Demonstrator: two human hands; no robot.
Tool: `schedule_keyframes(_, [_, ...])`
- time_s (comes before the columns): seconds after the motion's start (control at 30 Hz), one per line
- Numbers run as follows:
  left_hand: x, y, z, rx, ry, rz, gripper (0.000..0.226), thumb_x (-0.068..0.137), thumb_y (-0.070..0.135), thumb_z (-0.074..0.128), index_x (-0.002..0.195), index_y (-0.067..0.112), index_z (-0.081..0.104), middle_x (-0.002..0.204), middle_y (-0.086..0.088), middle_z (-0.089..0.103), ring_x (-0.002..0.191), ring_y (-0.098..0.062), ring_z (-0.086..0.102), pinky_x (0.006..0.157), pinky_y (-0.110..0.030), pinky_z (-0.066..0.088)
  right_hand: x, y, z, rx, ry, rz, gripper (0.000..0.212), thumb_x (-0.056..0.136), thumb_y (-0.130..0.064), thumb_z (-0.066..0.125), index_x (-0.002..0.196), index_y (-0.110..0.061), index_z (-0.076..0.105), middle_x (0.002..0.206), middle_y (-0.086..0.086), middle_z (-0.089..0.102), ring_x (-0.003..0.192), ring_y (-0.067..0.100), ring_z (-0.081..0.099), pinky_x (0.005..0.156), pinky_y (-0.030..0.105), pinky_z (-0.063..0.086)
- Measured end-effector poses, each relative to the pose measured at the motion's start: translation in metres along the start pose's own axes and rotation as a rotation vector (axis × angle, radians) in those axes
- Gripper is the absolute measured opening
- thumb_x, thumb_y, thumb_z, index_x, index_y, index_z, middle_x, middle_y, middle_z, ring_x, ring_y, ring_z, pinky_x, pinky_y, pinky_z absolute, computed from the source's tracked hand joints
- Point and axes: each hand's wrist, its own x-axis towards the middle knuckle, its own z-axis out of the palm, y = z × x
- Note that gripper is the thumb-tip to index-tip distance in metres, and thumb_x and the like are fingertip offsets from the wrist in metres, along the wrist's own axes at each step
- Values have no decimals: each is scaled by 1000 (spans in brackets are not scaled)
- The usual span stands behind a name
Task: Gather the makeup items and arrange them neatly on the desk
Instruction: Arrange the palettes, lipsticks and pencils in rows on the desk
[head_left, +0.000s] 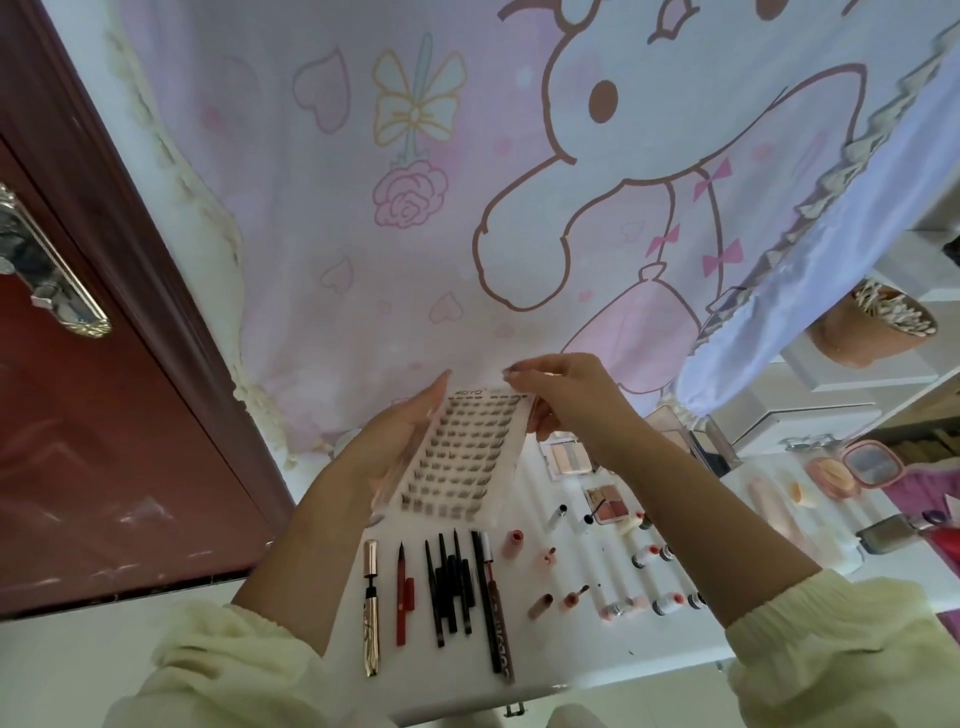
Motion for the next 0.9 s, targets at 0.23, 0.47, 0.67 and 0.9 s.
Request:
schedule_keyframes(0.23, [4, -17, -19, -276, -42, 47, 63, 66, 32, 86, 120, 8, 65, 121, -17, 63, 107, -33, 64, 78, -41, 59, 6, 12, -10, 210, 238, 74, 16, 88, -7, 64, 89, 9, 67, 52, 12, 63, 40, 16, 57, 41, 21, 48])
schedule_keyframes(0.47, [8, -17, 3, -80, 17, 51, 24, 74, 24, 68, 92, 11, 76, 90, -5, 71, 76, -16, 65, 71, -27, 57, 1, -8, -2, -119, 249, -118, 14, 89, -10, 57, 98, -8, 67, 59, 13, 67, 38, 13, 59, 40, 21, 47])
schedule_keyframes(0.67, [12, -21, -5, -657, 24, 221, 66, 54, 34, 93, 112, 13, 68, 124, -12, 60, 118, -33, 57, 90, -41, 53, 1, -11, 1, 191, 236, 14, 18, 90, -6, 57, 101, -1, 69, 57, 15, 67, 41, 17, 58, 43, 23, 50])
schedule_keyframes(0.9, [9, -25, 6, -645, -144, 382, 68, 41, 49, 94, 102, 33, 68, 133, -4, 54, 136, -29, 41, 102, -54, 42, -8, 8, 21, 543, 152, 194, 18, 91, -8, 61, 103, 4, 66, 57, 13, 66, 44, 15, 60, 47, 20, 53])
